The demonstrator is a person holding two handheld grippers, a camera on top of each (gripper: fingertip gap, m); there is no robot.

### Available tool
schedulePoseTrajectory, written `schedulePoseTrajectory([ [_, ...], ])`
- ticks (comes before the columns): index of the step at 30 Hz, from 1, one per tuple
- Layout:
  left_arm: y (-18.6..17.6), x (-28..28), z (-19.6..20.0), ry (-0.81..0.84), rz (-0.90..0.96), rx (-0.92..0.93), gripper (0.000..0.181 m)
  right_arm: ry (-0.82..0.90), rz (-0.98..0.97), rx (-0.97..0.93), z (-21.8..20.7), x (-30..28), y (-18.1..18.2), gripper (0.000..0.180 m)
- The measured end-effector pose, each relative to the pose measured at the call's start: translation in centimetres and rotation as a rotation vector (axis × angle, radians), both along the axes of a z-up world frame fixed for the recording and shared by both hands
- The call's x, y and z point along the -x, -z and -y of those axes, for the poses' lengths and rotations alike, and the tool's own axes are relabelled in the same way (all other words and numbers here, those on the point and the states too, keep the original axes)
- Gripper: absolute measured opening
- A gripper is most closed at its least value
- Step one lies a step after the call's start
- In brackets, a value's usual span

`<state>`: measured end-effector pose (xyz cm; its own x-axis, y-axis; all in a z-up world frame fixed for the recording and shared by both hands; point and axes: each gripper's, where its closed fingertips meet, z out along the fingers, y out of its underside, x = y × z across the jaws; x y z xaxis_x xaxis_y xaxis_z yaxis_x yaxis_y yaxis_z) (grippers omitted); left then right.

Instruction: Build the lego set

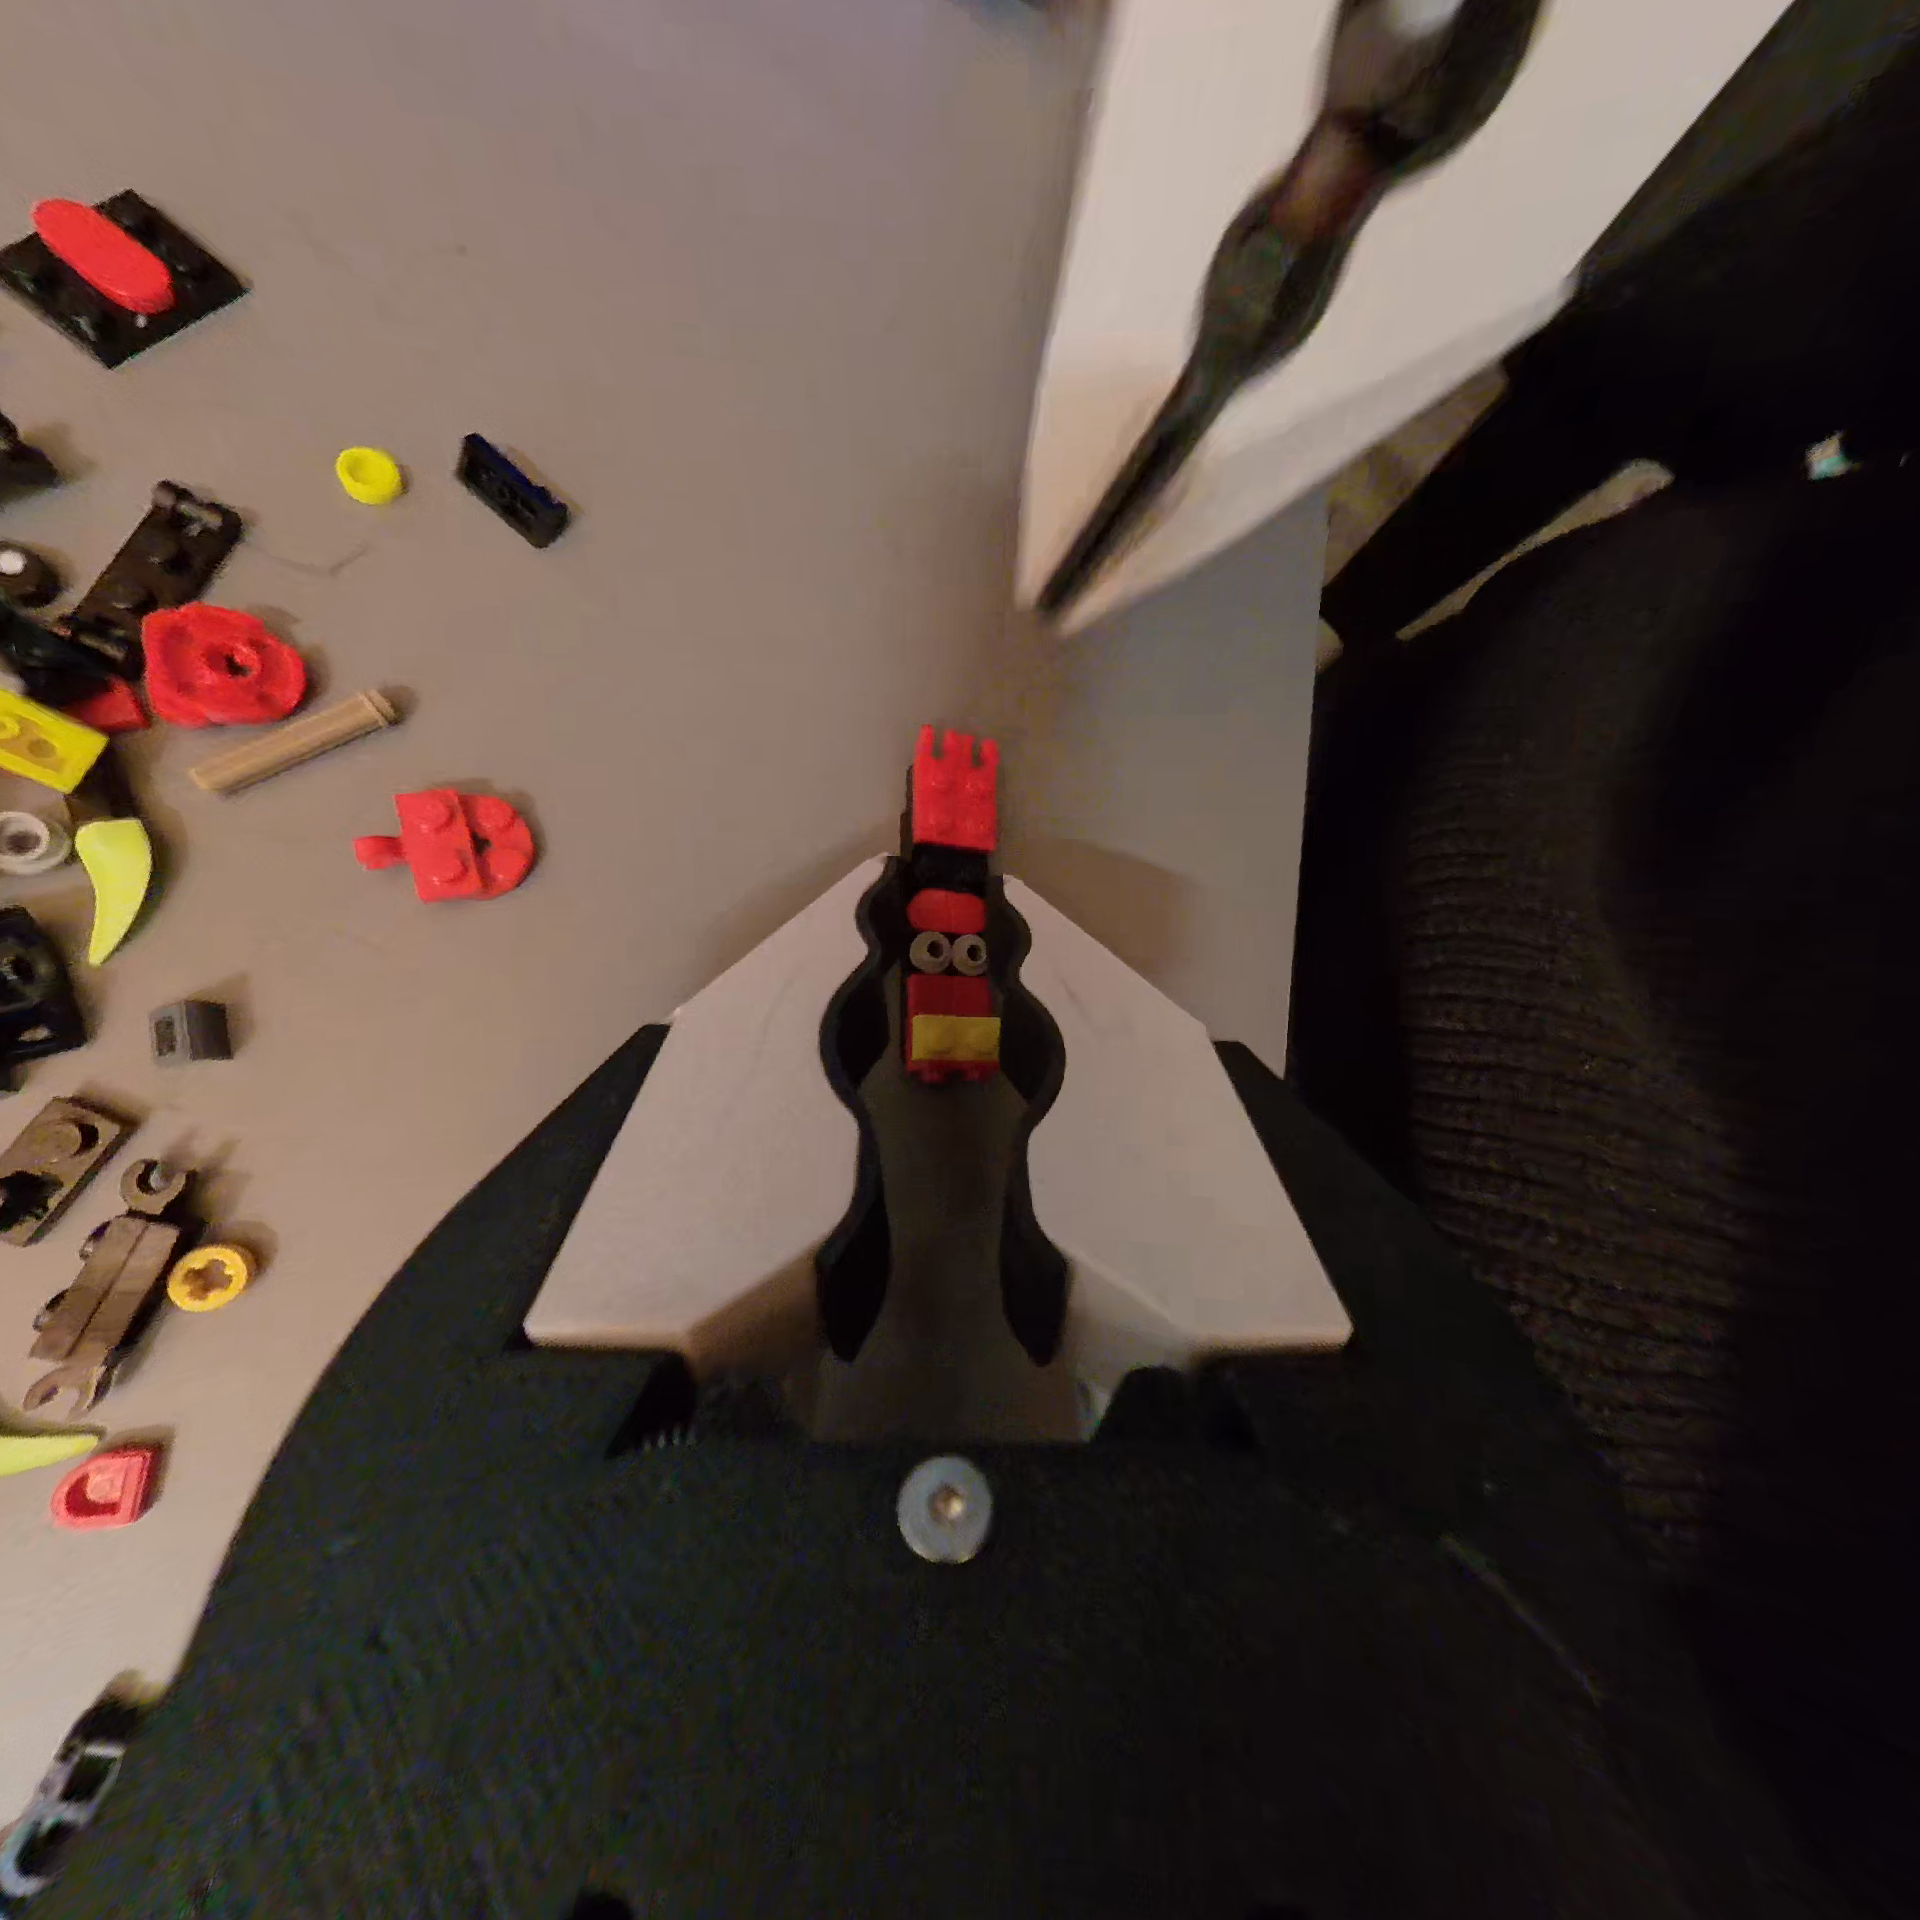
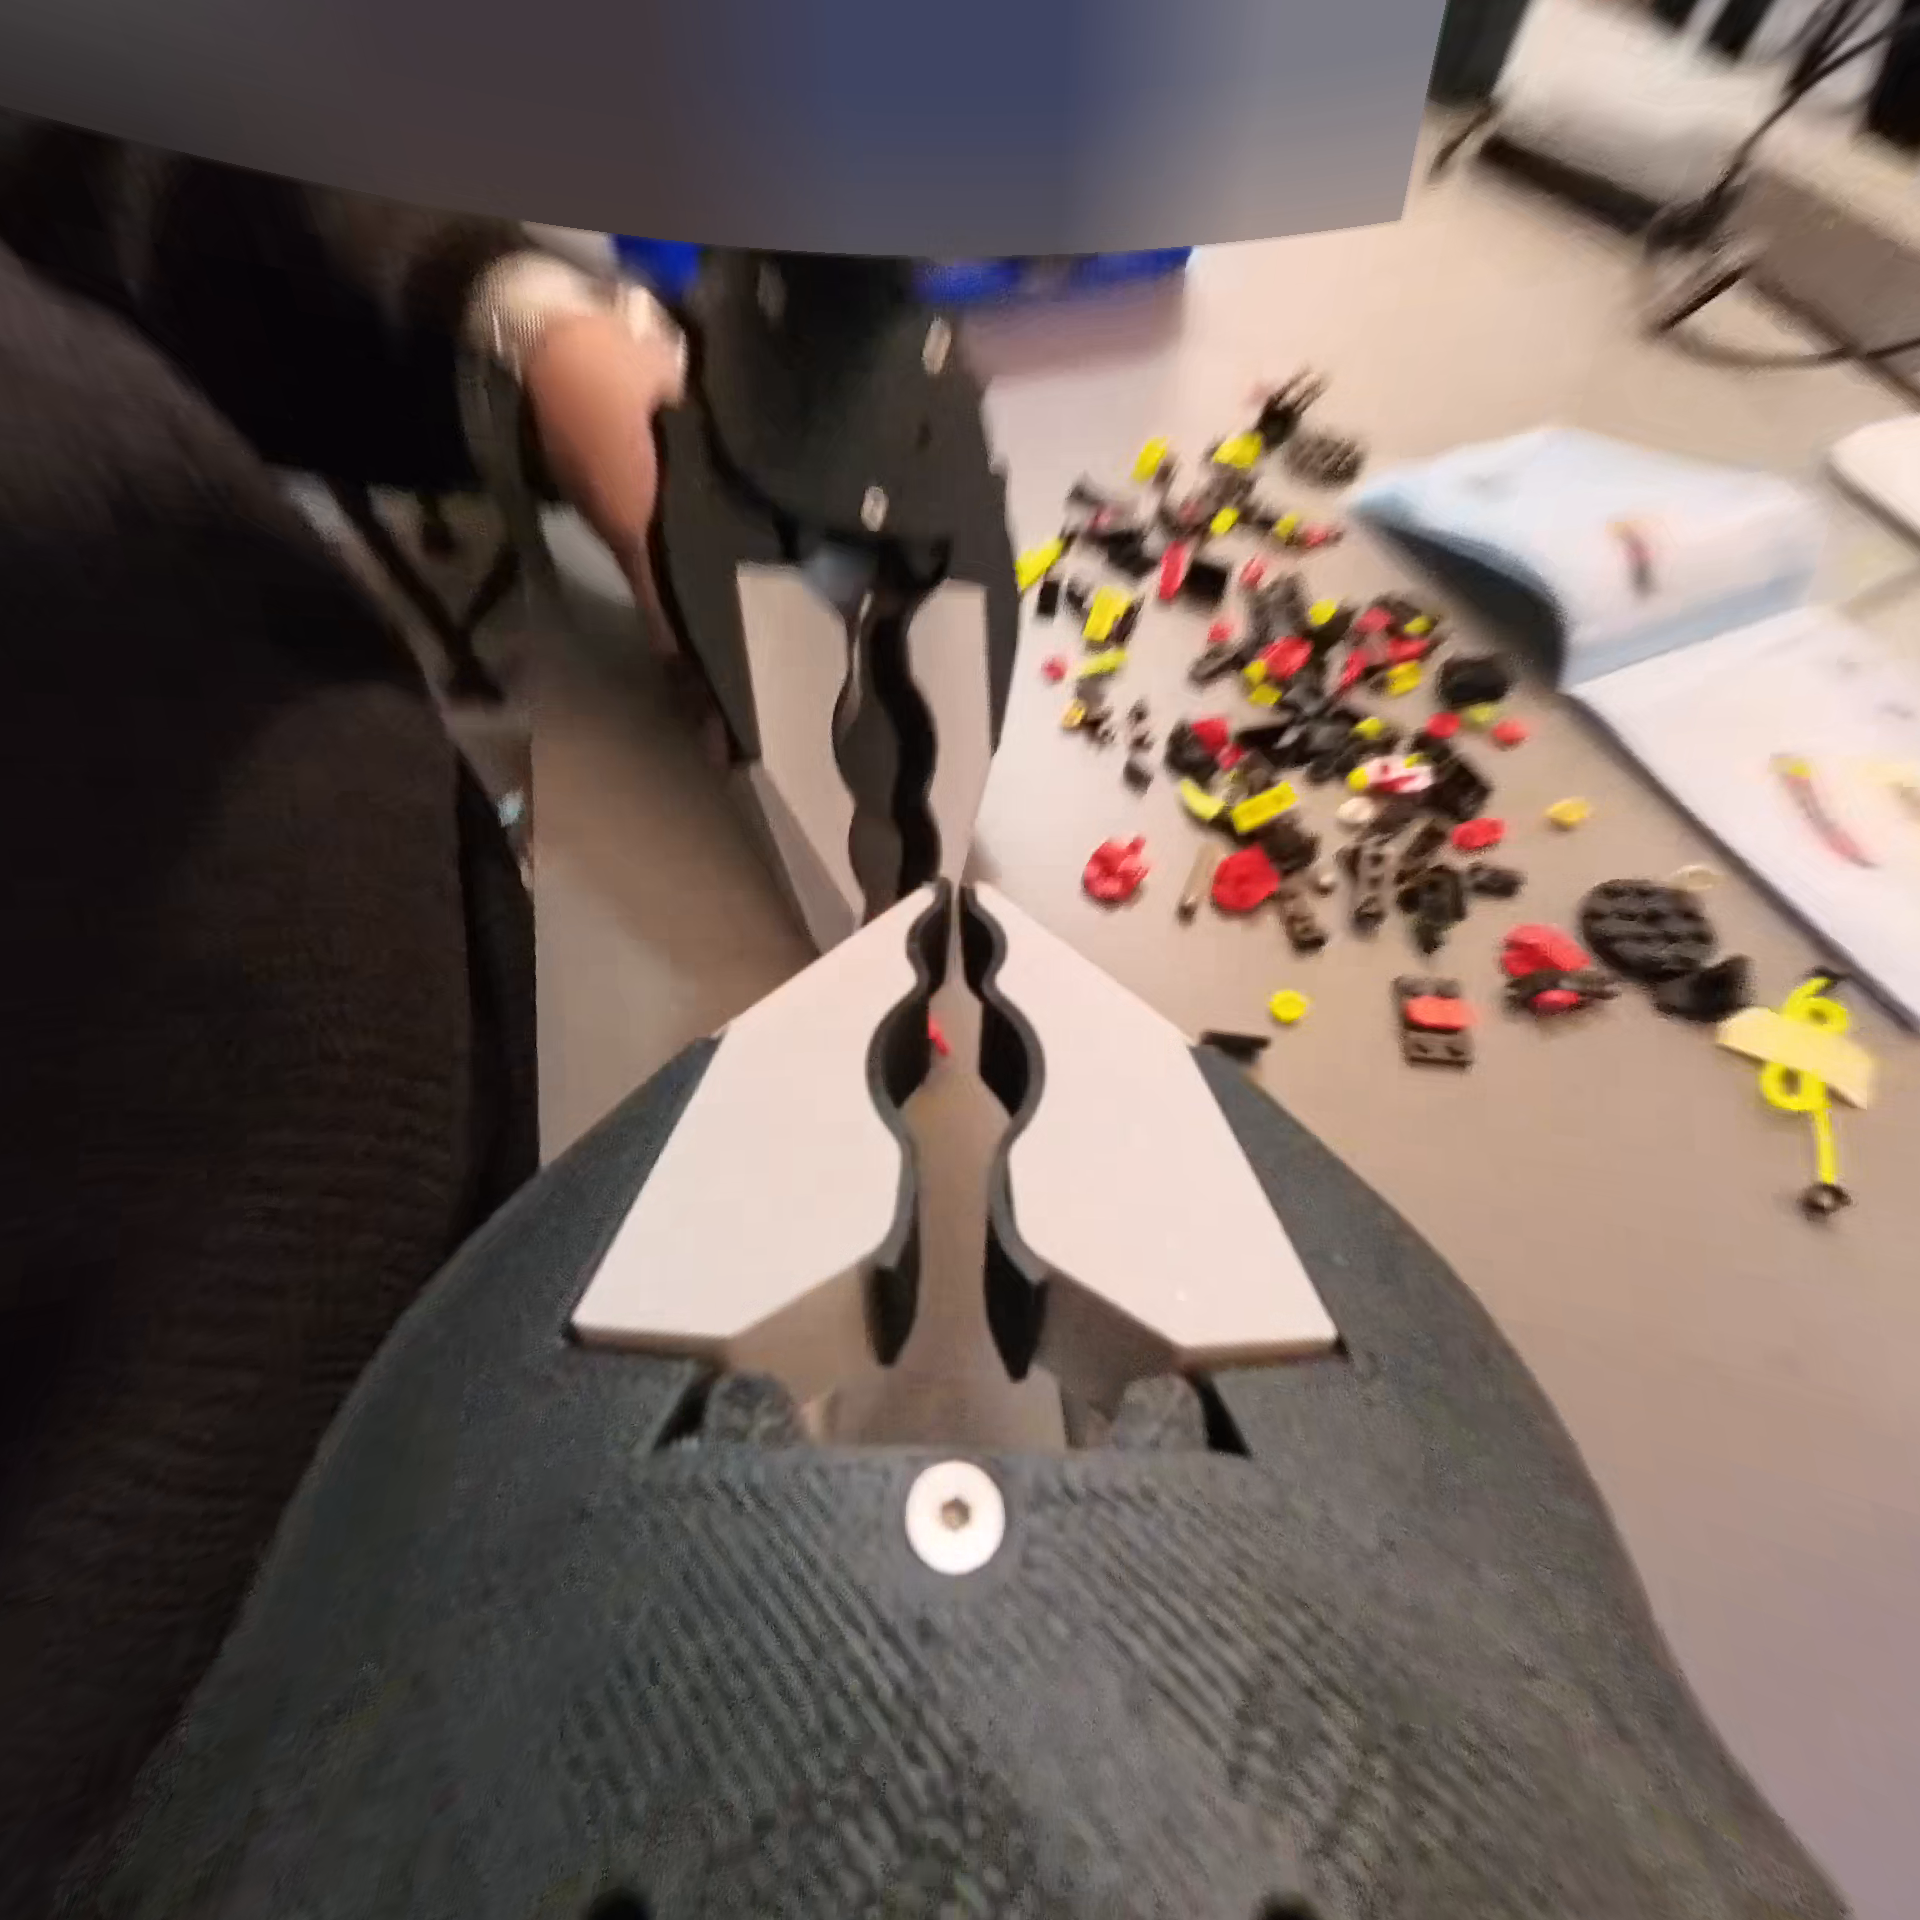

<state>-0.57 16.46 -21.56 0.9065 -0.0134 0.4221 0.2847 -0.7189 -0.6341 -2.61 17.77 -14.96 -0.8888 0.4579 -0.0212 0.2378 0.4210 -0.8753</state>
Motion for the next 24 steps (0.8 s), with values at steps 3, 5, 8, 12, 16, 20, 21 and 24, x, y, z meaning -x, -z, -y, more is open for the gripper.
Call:
schedulePoseTrajectory([
  [3,-0.8,0.9,0.0,-0.07,0.105,-0.049,0.012,0.078,0.041,0.129,-1.3,1.1,-1.3,0.013],
  [5,-2.3,1.4,-0.2,-0.116,0.224,-0.127,0.012,0.088,0.062,0.109,-1.8,1.3,-0.6,0.02],
  [8,-5.3,2.1,-0.4,-0.172,0.499,-0.283,0.012,0.031,-0.034,0.04,-1.1,1.0,-0.5,0.023],
  [12,-8.3,3.0,-0.3,-0.208,0.822,-0.433,0.012,-0.029,-0.222,-0.145,-0.4,0.8,0.9,0.032],
  [16,-8.8,1.9,-0.5,-0.159,0.878,-0.433,0.012,-0.022,-0.238,-0.111,-0.1,0.8,0.3,0.049],
  [20,-9.0,0.1,-0.9,-0.092,0.975,-0.409,0.012,-0.072,-0.256,0.0,0.4,-0.3,-1.6,0.038],
  [21,-8.9,-0.3,-0.9,-0.08,0.996,-0.396,0.009,-0.107,-0.264,0.004,0.6,-0.9,-1.7,0.029],
  [24,-8.6,-1.0,-1.0,-0.067,1.039,-0.363,0.006,-0.142,-0.301,-0.044,0.7,-1.6,-1.3,0.027],
])
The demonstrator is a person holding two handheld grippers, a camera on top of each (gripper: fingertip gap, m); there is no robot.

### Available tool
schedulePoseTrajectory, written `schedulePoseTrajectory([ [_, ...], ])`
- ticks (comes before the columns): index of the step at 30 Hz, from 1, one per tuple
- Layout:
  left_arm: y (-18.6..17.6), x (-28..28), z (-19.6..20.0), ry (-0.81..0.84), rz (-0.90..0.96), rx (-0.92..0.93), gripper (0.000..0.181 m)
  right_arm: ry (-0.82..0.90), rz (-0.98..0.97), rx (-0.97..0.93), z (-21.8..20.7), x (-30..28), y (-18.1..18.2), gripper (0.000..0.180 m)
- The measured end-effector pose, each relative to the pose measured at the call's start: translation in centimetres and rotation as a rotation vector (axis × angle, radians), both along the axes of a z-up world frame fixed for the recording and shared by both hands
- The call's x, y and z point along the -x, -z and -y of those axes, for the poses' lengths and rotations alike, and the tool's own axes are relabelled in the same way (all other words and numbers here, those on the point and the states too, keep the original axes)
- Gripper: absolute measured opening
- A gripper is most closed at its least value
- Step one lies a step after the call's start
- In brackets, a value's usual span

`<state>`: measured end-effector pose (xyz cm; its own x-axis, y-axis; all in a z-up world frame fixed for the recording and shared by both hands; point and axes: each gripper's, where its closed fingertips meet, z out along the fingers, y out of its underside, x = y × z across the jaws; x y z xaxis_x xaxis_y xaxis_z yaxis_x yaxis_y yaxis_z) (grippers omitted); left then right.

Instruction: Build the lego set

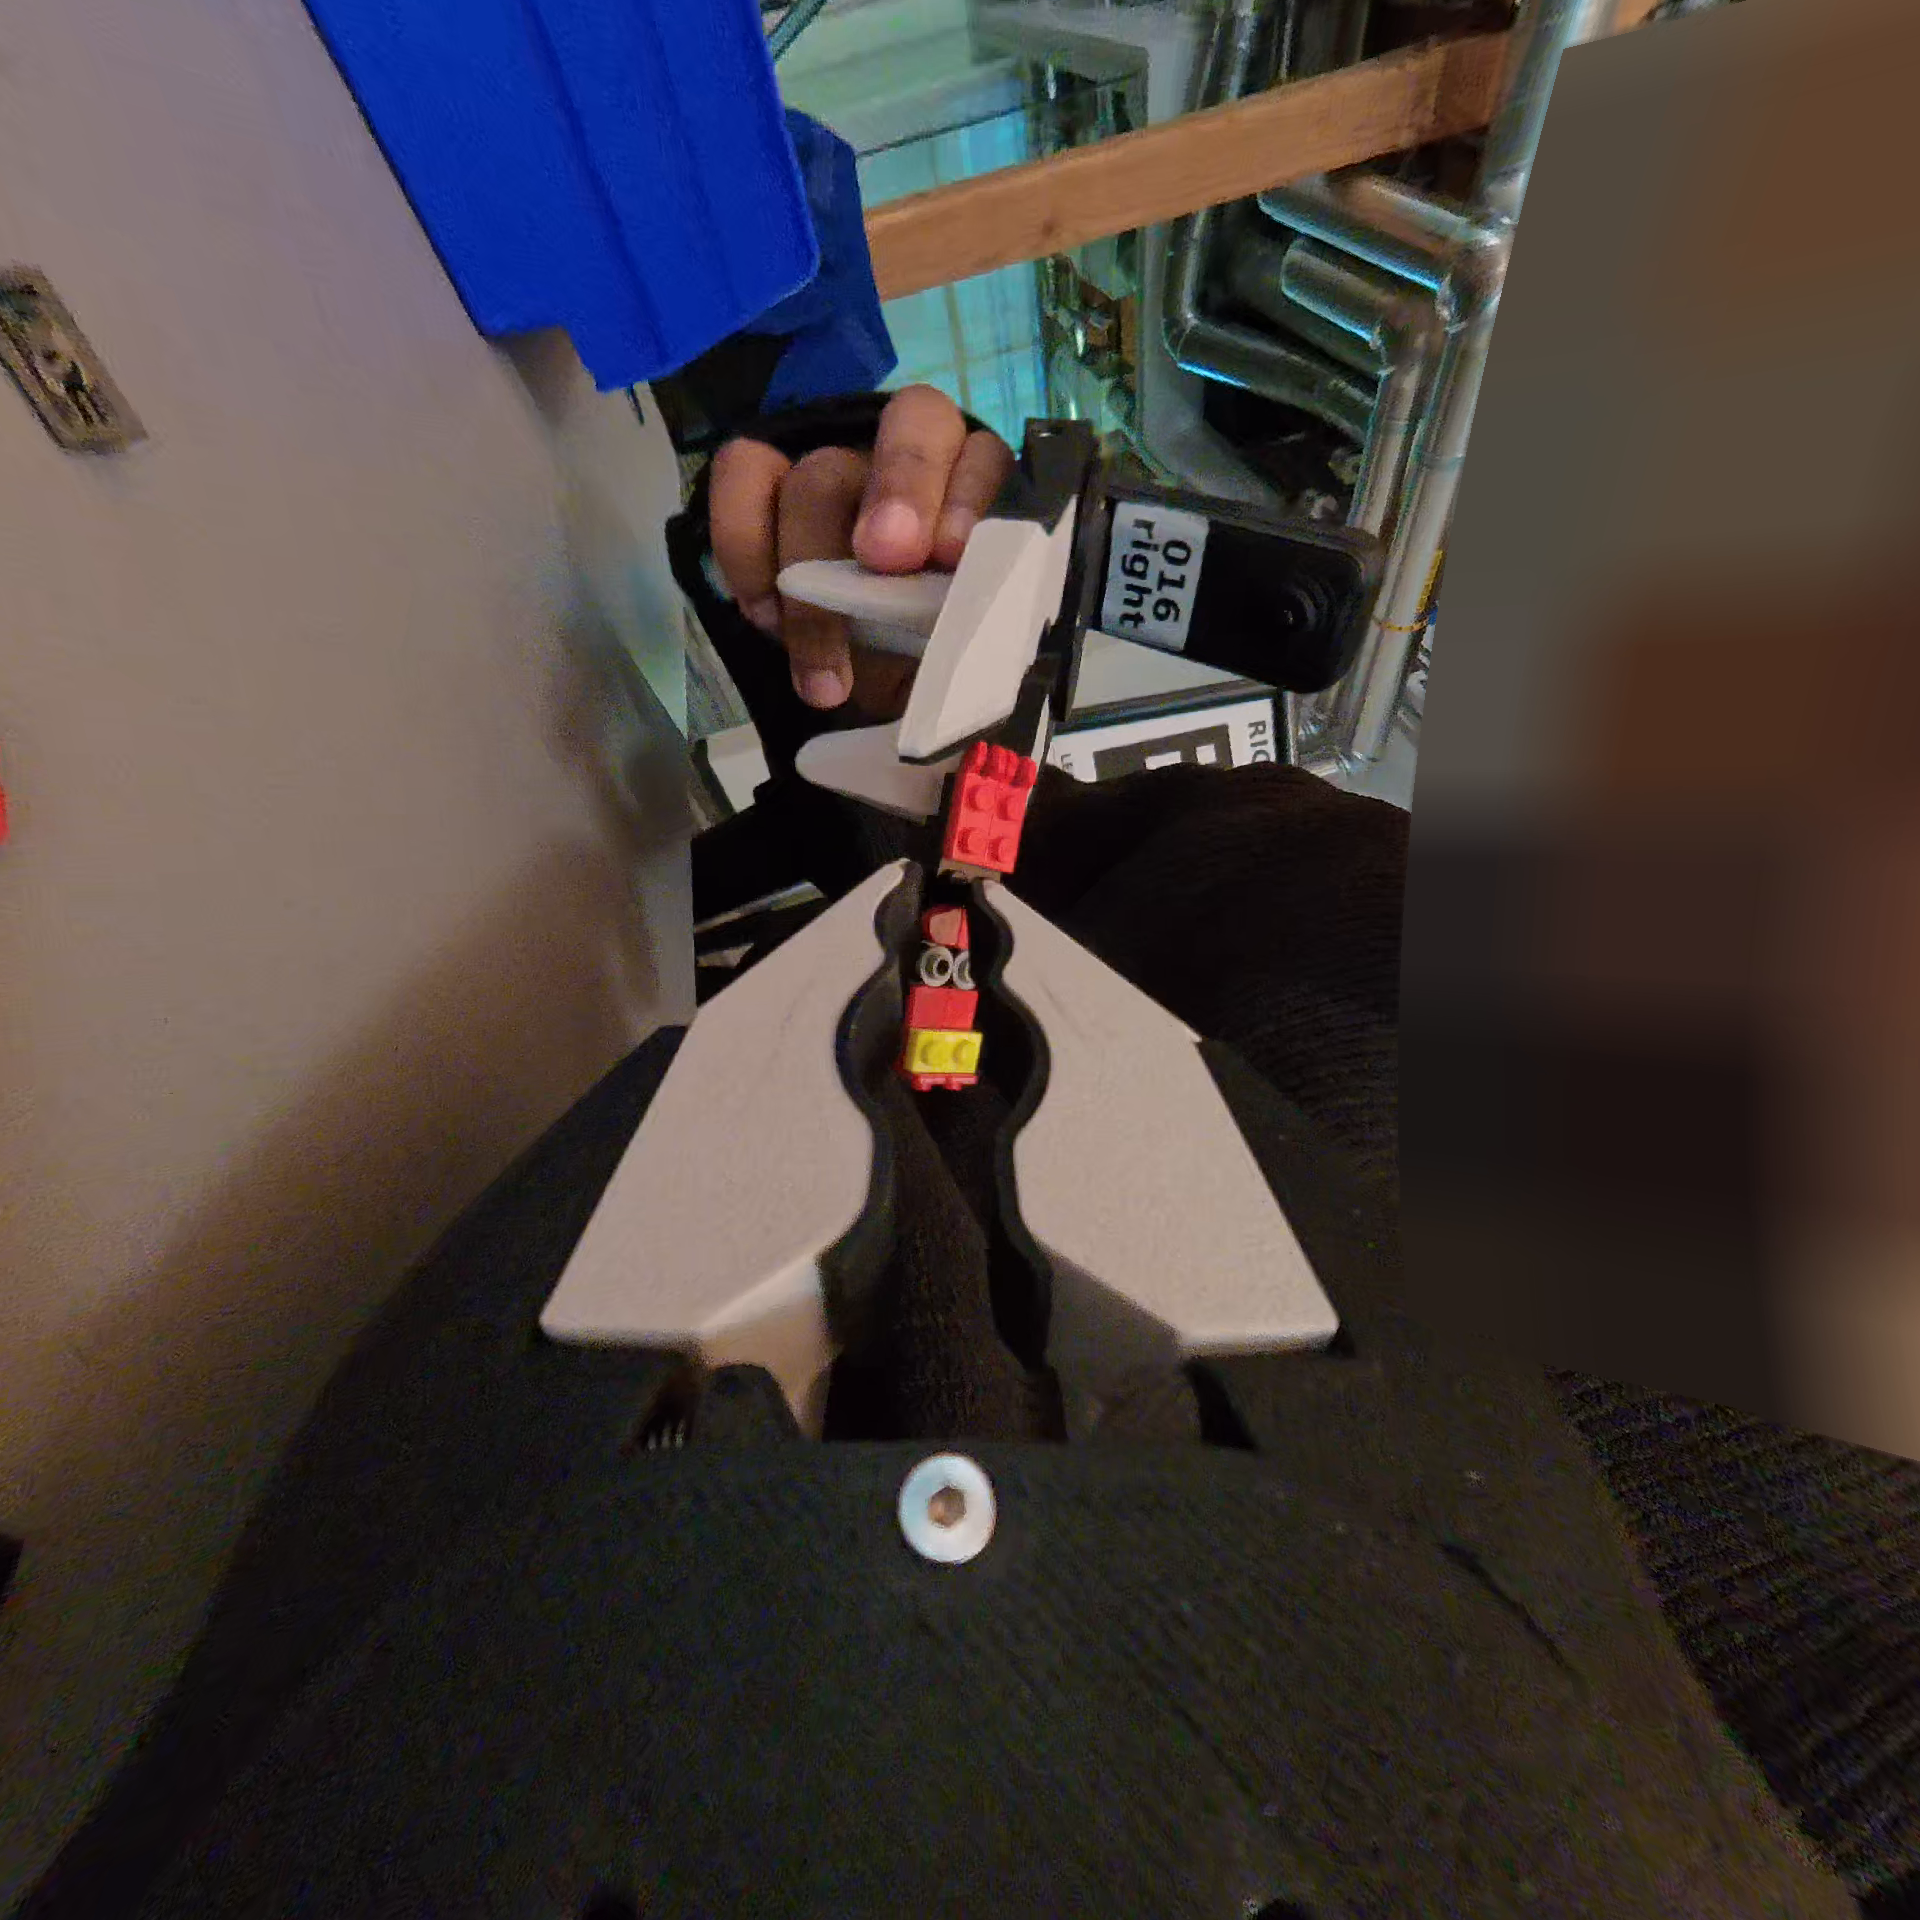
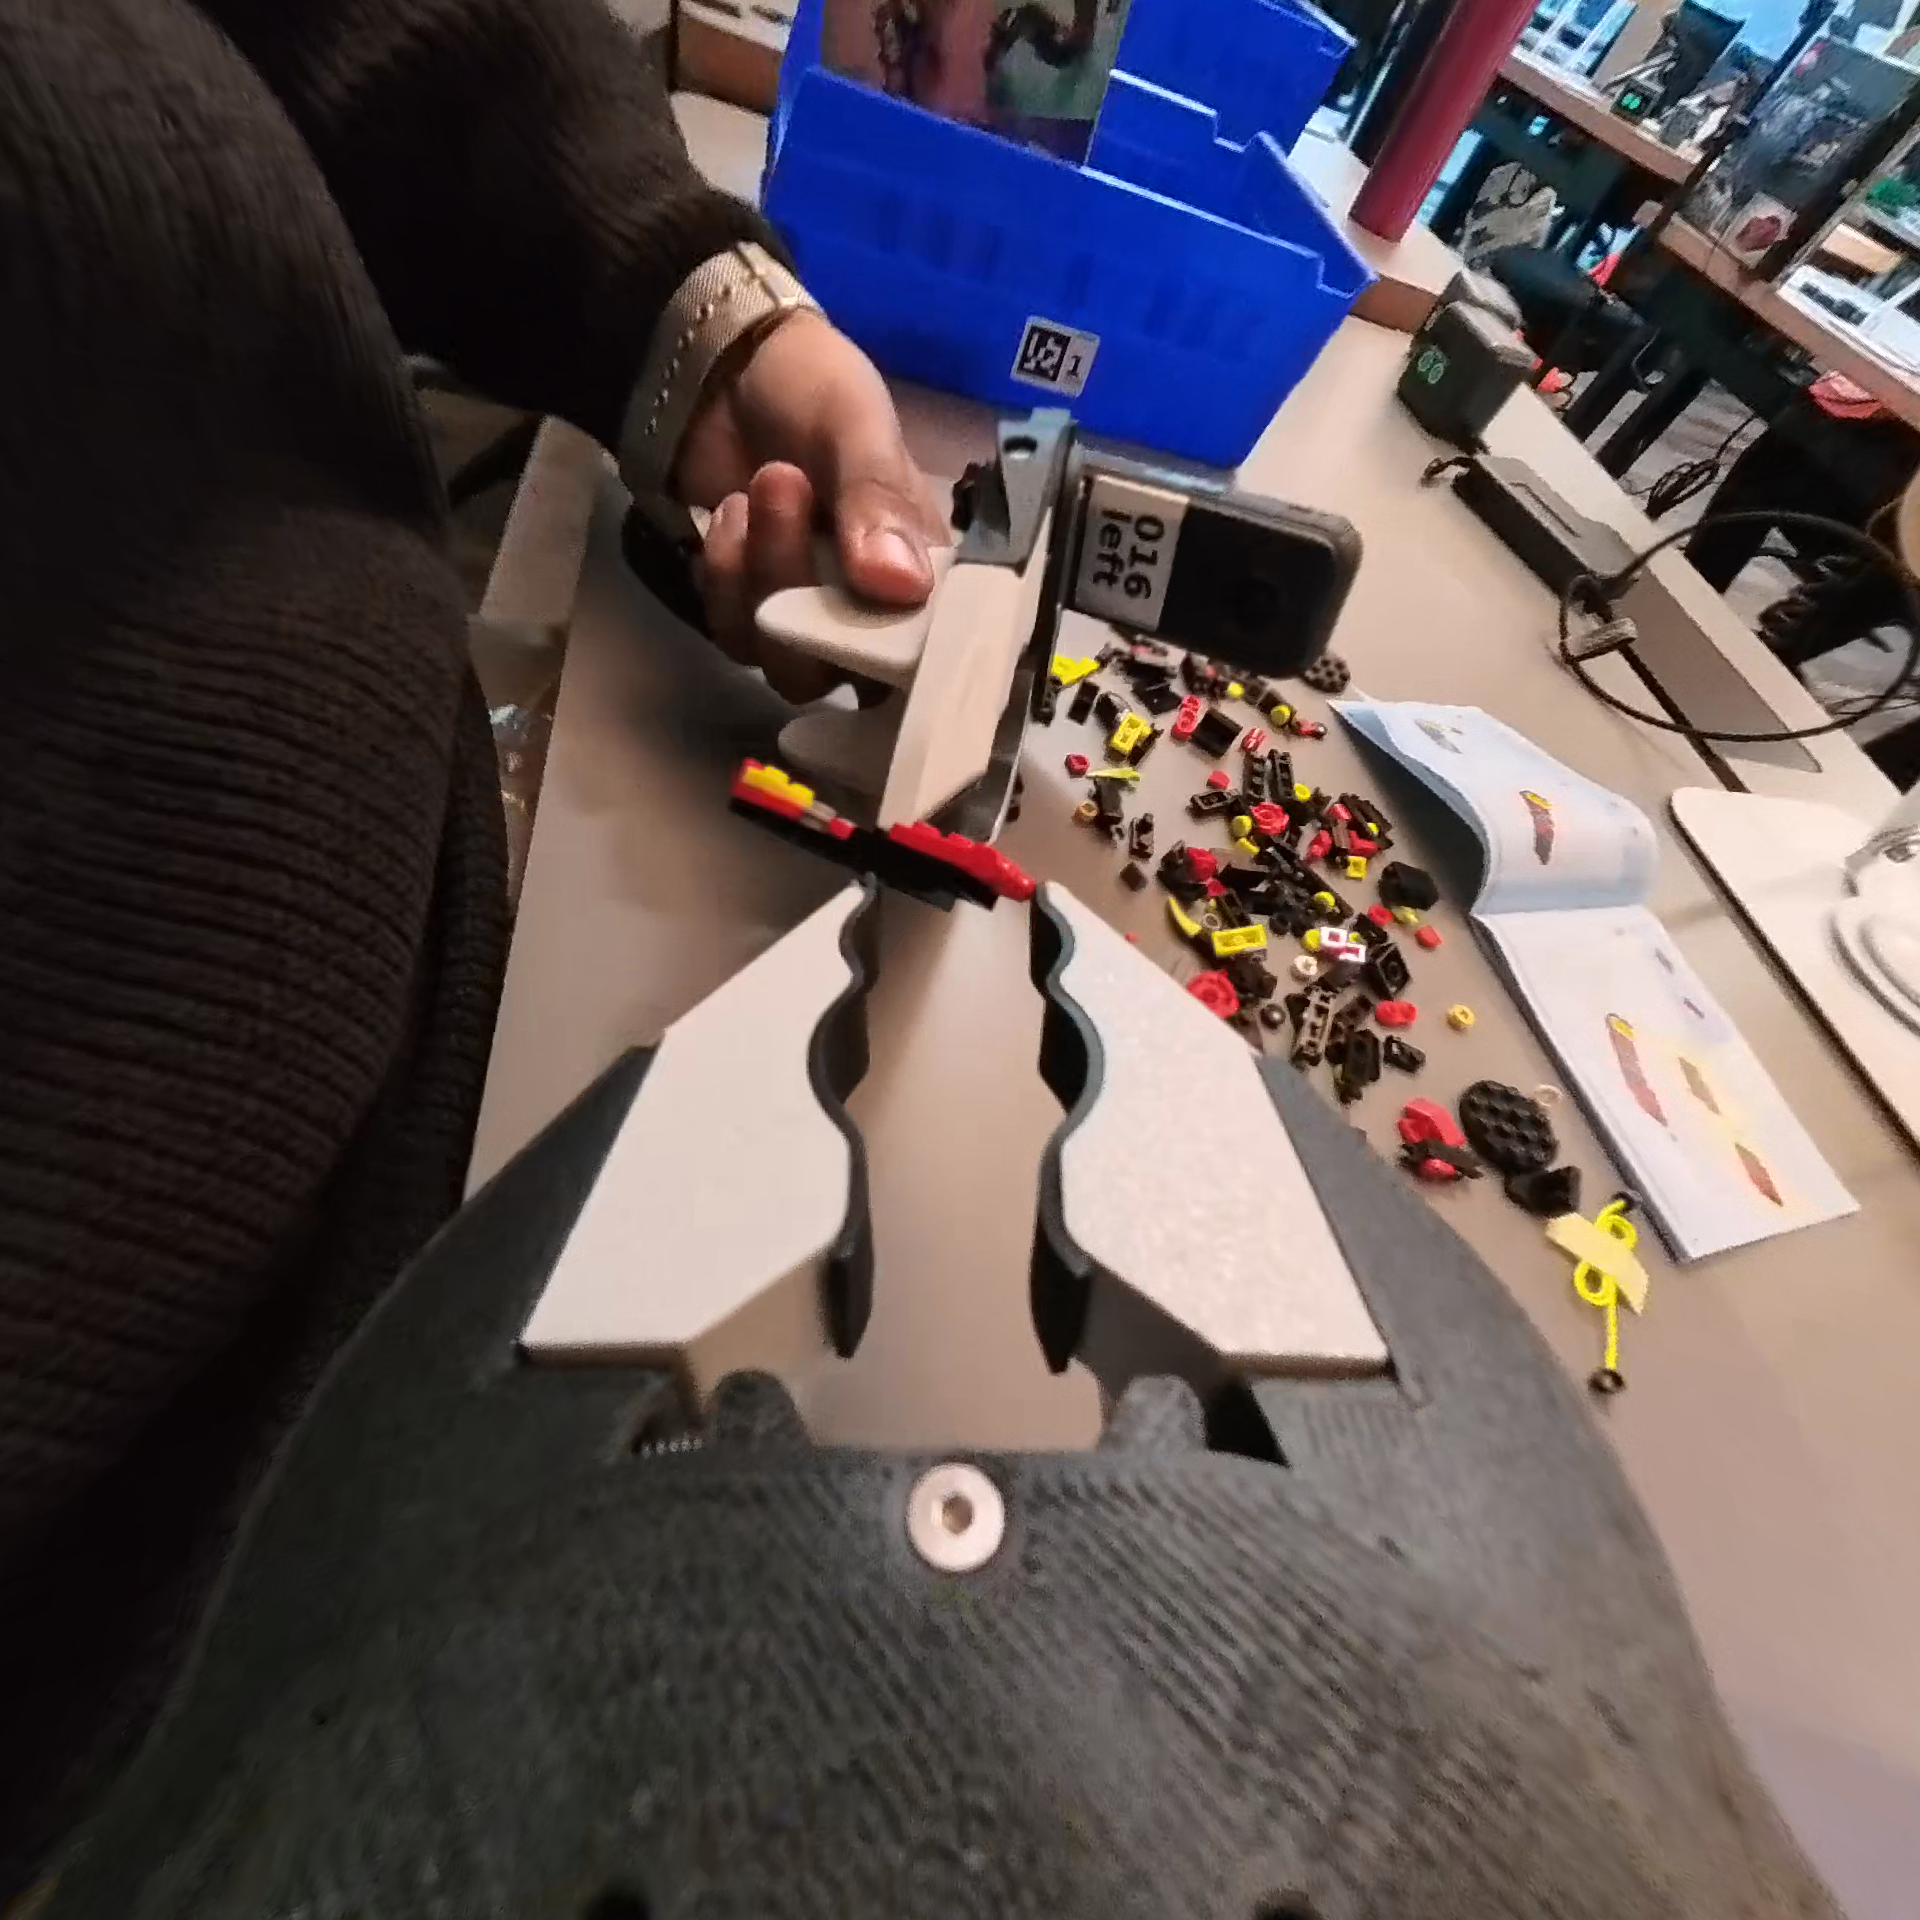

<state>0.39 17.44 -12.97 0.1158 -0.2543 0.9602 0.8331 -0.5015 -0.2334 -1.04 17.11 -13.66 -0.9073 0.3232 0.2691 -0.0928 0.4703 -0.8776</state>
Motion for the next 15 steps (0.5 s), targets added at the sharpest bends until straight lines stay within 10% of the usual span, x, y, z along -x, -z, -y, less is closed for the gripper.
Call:
schedulePoseTrajectory([
  [15,2.1,1.7,-0.4,-0.104,-0.054,0.108,0.004,0.1,0.161,-0.085,-0.6,1.3,3.1,0.029],
])
